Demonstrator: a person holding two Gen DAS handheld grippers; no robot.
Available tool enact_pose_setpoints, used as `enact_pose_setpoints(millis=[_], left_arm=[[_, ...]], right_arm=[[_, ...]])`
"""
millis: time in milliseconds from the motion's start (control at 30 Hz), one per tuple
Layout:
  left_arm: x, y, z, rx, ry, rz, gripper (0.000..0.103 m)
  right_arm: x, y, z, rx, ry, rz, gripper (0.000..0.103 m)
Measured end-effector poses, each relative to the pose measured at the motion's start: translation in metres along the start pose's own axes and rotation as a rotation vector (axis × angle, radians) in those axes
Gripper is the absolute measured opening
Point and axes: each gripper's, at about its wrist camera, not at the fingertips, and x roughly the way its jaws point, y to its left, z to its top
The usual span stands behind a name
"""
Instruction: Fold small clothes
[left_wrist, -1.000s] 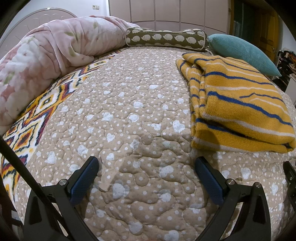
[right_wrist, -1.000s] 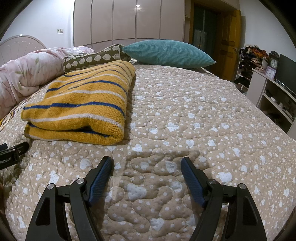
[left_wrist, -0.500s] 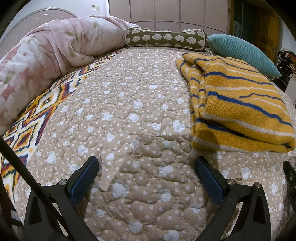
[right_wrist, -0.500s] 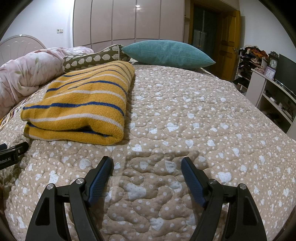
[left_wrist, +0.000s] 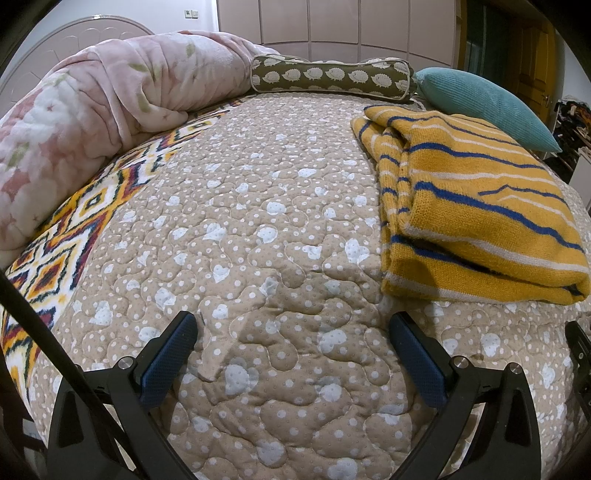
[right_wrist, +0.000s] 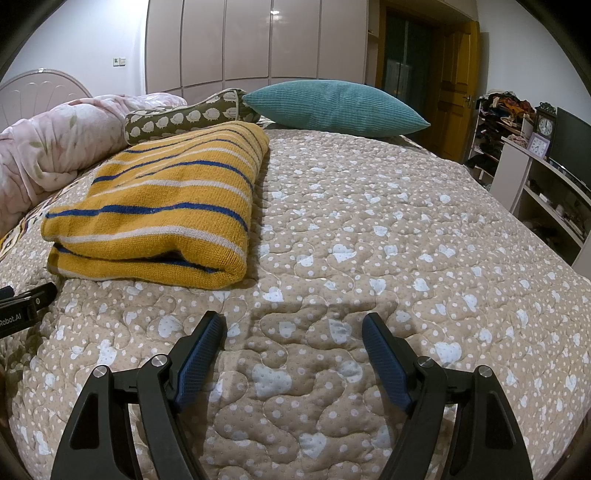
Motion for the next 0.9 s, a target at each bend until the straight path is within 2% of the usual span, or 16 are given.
enact_pose_setpoints(millis=[367, 700, 833, 900], left_arm=[[0.0, -0.0001, 0.0001, 0.0, 0.0, 0.0, 0.103], [0.0001, -0.0004, 0.0003, 0.002, 0.002, 0.001, 0.103], [-0.0006, 0.0, 0.0008, 0.0, 0.013, 0.003, 0.103], [-0.0009, 0.0013, 0.0044, 0.003, 0.042, 0.003, 0.103]], right_arm=[[0.0003, -0.0004, -0.0002, -0.003, -0.001, -0.003, 0.083], [-0.0015, 0.0019, 0.0003, -0.022, -0.004, -0.045, 0.085], [0.0015, 0.0036, 0.0031, -0.02, 0.012, -0.051, 0.086], [0.0026, 0.0031, 0.0049, -0.018, 0.024, -0.049, 0.087]])
